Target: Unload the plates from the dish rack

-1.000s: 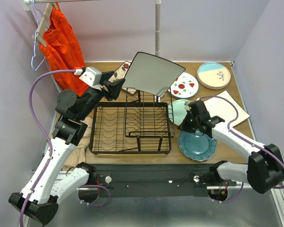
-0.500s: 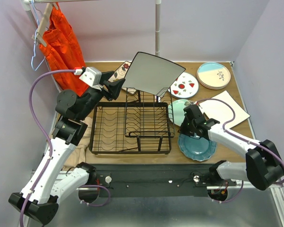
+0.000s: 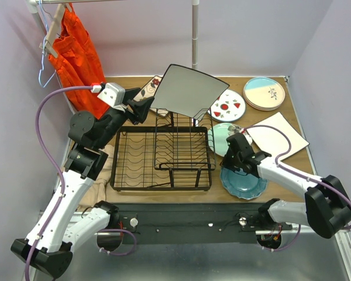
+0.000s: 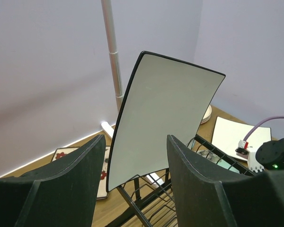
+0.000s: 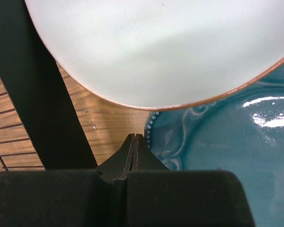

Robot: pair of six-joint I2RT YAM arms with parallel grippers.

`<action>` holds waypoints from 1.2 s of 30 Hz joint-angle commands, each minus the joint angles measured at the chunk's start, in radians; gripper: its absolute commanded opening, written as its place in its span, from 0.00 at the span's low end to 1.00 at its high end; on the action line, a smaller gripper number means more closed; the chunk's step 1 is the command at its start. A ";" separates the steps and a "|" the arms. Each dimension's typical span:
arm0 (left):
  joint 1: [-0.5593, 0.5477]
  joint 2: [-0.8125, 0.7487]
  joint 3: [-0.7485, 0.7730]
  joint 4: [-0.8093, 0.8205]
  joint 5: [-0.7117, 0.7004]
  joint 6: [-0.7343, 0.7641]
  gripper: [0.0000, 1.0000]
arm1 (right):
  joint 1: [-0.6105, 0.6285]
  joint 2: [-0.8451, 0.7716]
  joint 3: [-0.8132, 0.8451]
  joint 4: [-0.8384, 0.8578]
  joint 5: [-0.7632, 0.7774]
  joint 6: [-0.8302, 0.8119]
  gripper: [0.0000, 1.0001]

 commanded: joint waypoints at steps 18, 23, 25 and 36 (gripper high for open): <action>0.017 -0.011 -0.008 0.023 -0.001 -0.002 0.64 | 0.013 -0.134 -0.001 -0.126 0.034 0.011 0.01; 0.020 -0.016 -0.008 0.026 0.000 -0.001 0.64 | 0.013 -0.095 0.079 -0.120 0.023 0.012 0.01; 0.021 -0.016 -0.008 0.026 -0.001 -0.001 0.64 | 0.015 -0.062 0.093 -0.115 0.038 0.009 0.01; 0.023 -0.020 -0.012 0.028 0.000 -0.001 0.64 | 0.016 0.079 0.116 -0.037 0.072 0.000 0.01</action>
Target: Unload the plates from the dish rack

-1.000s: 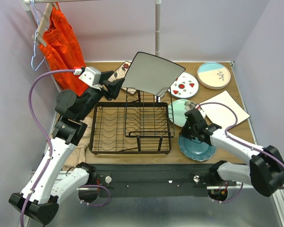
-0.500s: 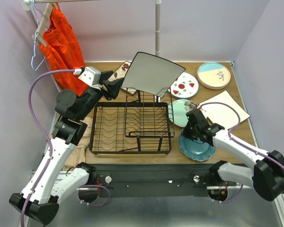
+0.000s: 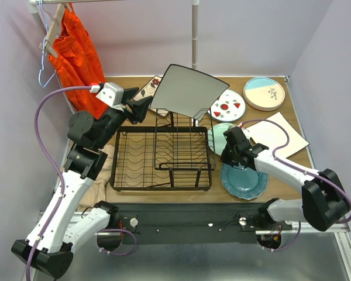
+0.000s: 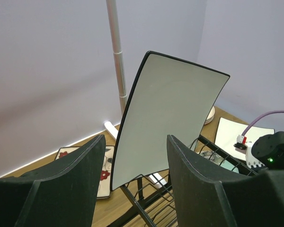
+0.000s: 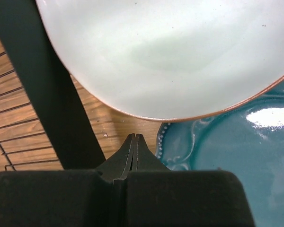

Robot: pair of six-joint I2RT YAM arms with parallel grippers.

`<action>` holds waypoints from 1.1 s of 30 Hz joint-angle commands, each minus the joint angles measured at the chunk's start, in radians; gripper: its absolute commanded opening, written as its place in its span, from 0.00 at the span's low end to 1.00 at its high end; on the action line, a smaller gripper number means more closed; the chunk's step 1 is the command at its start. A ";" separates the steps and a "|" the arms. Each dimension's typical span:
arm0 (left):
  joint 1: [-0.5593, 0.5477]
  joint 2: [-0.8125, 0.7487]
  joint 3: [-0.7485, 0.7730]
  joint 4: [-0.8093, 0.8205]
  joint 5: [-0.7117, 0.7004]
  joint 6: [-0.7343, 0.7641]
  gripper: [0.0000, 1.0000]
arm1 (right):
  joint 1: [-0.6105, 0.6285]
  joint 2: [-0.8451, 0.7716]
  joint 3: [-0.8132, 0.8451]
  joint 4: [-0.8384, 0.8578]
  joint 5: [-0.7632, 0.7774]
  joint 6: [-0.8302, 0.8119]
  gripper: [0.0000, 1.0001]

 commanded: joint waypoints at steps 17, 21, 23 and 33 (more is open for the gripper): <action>0.008 -0.016 -0.012 0.028 0.009 -0.005 0.64 | 0.012 0.027 -0.098 0.053 0.138 -0.029 0.01; 0.008 -0.013 -0.012 0.029 0.011 -0.003 0.64 | 0.012 0.007 -0.102 0.000 0.151 -0.022 0.01; 0.008 -0.014 -0.012 0.029 0.009 -0.005 0.64 | 0.012 -0.006 -0.109 -0.014 0.146 -0.021 0.01; 0.008 -0.011 -0.010 0.034 0.012 -0.008 0.64 | 0.012 -0.105 -0.145 -0.063 0.145 -0.018 0.01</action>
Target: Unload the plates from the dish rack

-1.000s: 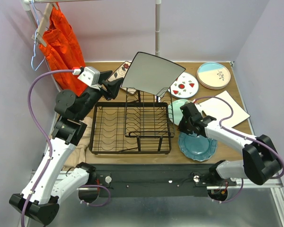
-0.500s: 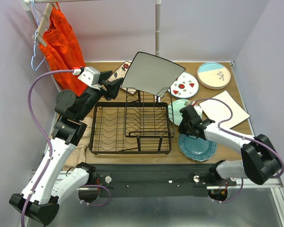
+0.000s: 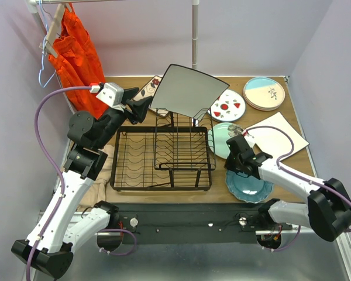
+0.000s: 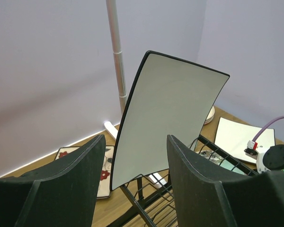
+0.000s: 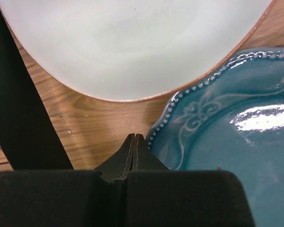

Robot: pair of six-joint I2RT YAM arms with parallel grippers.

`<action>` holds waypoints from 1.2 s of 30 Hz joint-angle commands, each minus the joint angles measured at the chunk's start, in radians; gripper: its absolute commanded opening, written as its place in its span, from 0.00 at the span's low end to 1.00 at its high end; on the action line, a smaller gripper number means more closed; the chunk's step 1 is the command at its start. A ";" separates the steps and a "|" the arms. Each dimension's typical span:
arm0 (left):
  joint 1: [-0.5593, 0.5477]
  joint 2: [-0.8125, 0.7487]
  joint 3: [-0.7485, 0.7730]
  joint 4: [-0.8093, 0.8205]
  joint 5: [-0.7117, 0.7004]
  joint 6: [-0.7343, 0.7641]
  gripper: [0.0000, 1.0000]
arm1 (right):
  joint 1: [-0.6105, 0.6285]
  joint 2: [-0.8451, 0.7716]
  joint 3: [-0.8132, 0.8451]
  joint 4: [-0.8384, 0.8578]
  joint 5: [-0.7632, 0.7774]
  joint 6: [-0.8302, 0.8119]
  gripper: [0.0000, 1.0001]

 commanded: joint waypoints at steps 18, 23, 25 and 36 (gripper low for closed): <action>0.007 -0.008 -0.009 0.030 0.015 -0.005 0.64 | 0.002 -0.047 0.158 -0.104 -0.038 -0.079 0.01; 0.007 -0.007 -0.006 0.028 0.013 -0.005 0.64 | 0.000 -0.069 0.247 -0.106 -0.063 -0.130 0.05; 0.007 0.002 0.006 0.025 0.029 -0.007 0.64 | 0.000 -0.075 0.296 -0.123 -0.050 -0.179 0.09; 0.007 0.053 0.112 -0.081 0.069 0.018 0.63 | -0.003 -0.188 0.548 -0.216 0.014 -0.378 0.57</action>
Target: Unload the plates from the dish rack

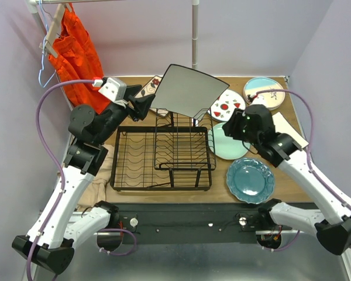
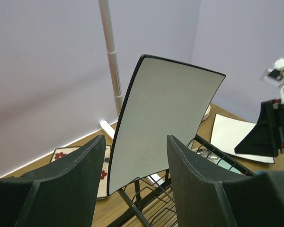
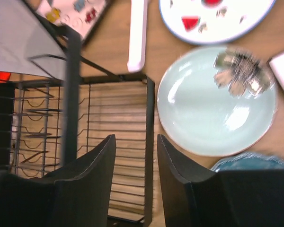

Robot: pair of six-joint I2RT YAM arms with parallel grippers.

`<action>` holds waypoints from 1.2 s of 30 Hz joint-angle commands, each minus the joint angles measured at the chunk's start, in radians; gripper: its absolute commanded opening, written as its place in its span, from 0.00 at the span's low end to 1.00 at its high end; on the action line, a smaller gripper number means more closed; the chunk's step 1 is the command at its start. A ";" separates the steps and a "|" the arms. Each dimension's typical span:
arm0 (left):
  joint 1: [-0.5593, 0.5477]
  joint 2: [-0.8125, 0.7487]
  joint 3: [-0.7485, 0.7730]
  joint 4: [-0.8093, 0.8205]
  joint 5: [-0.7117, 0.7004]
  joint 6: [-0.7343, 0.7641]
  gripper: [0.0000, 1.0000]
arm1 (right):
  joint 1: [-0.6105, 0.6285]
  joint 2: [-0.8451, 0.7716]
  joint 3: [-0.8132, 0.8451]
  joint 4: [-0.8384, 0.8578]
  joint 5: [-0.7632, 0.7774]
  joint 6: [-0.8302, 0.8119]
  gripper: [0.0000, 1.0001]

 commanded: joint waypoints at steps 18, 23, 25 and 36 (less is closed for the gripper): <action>0.007 0.025 0.102 -0.060 0.144 0.019 0.64 | -0.003 0.069 0.596 -0.121 -0.280 -0.469 0.98; 0.007 -0.044 -0.003 0.011 0.089 0.025 0.65 | -0.003 0.259 0.824 -0.156 -0.417 -0.565 0.94; 0.007 -0.085 -0.043 0.051 0.053 0.017 0.66 | -0.003 0.319 0.938 -0.218 -0.403 -0.637 0.94; 0.007 -0.202 -0.203 0.184 0.088 0.042 0.66 | -0.005 0.485 1.084 -0.331 -0.688 -0.914 0.92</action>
